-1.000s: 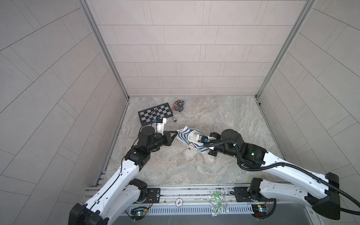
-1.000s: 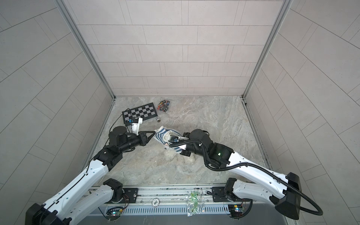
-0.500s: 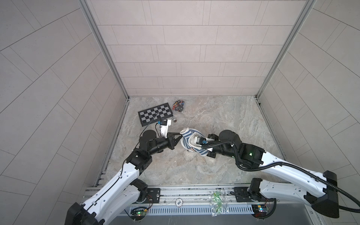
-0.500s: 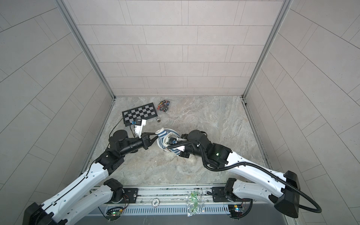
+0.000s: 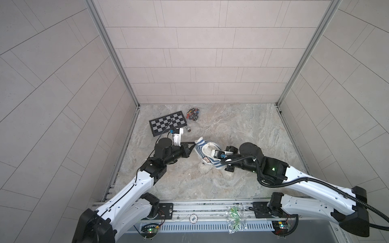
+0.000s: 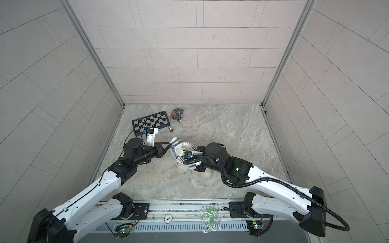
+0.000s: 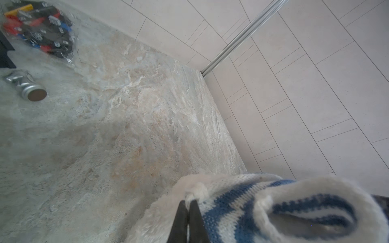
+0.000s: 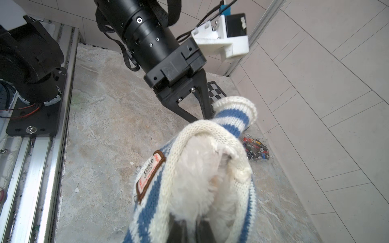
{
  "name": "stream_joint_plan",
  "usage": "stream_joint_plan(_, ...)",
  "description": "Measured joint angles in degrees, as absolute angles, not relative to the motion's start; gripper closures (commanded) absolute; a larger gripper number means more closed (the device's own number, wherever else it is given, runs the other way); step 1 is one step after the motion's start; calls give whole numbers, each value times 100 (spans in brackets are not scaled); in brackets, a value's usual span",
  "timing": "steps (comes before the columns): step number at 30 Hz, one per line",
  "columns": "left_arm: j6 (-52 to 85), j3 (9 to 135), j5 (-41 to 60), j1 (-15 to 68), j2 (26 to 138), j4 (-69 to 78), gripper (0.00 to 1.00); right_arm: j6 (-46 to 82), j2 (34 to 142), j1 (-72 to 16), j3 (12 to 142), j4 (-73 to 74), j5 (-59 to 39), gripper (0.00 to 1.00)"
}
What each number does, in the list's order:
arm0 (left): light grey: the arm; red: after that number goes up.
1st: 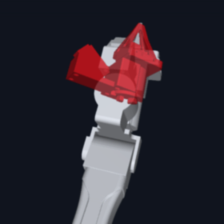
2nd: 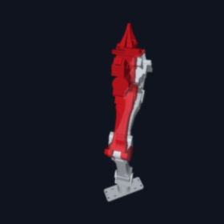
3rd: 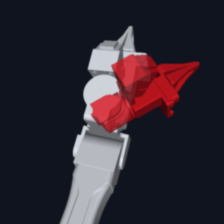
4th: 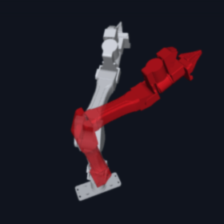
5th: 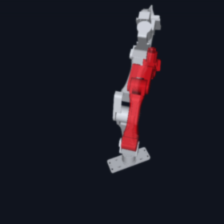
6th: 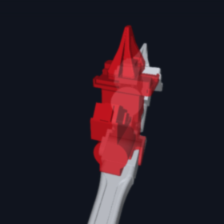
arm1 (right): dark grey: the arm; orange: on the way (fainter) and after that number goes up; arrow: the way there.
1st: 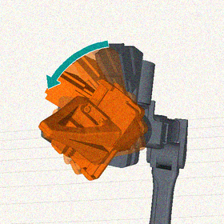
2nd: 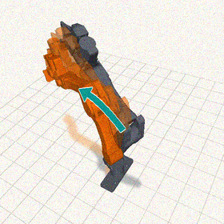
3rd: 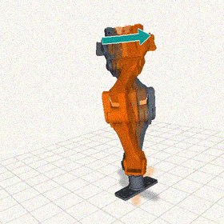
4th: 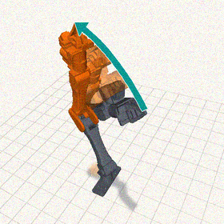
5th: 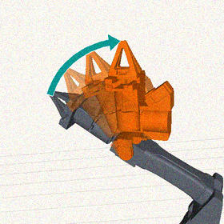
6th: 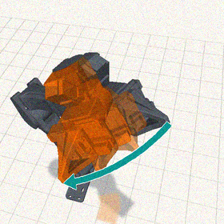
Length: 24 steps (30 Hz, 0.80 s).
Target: Dress the teddy bear
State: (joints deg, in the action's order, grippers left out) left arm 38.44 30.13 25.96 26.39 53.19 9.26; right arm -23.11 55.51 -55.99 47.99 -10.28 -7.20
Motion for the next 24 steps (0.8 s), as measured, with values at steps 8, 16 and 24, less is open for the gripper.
stream_joint_plan(8,3743,2698,2674,2663,5100,740,100,-2307,5387,-5627,4536,-812,-434,100)
stream_joint_plan(16,3623,2469,2685,2622,4637,615,100,-2056,5234,-5636,4451,-600,-344,100)
stream_joint_plan(24,3640,2397,2980,3221,4910,1135,100,-1629,5339,-5636,4556,-523,-158,100)
